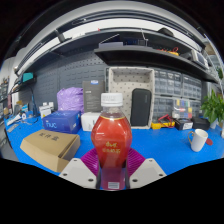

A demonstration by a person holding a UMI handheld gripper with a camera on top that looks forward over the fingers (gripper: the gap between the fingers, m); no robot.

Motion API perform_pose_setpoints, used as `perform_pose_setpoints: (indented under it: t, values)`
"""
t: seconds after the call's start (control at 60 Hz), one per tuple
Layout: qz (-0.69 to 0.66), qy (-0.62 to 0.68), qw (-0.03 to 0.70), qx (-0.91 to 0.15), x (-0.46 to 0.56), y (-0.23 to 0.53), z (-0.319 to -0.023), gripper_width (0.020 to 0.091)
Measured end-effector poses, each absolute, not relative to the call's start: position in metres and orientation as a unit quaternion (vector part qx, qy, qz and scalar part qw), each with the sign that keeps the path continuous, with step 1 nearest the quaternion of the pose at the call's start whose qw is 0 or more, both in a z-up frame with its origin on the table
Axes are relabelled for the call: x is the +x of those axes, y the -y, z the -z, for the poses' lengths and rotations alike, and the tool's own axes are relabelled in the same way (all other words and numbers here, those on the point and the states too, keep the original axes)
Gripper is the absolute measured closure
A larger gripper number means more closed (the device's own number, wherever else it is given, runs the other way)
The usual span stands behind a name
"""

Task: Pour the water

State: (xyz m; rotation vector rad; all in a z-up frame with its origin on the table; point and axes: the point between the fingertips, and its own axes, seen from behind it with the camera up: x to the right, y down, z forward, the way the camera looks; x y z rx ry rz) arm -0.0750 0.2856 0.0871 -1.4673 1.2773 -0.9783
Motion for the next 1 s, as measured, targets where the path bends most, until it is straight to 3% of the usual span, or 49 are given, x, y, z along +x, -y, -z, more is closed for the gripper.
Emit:
perform_pose_setpoints:
  t: [0.033, 0.05, 0.067, 0.433, 0.667, 1.0]
  values:
    - [0.4, -0.516, 0.466, -0.597, -0.076, -0.286, -0.087, 0.0789]
    - [0.401, -0.515, 0.467, -0.597, -0.076, -0.286, -0.087, 0.0756]
    - [0.4, -0.515, 0.469, -0.596, -0.077, -0.286, -0.087, 0.0818]
    - [0.328, -0.567, 0.507, -0.561, -0.058, -0.258, -0.098, 0.082]
    - [0.185, -0.683, 0.603, -0.368, -0.009, -0.164, -0.139, 0.0819]
    - [-0.043, -0.767, 0.633, -0.095, 0.029, -0.062, -0.146, 0.082]
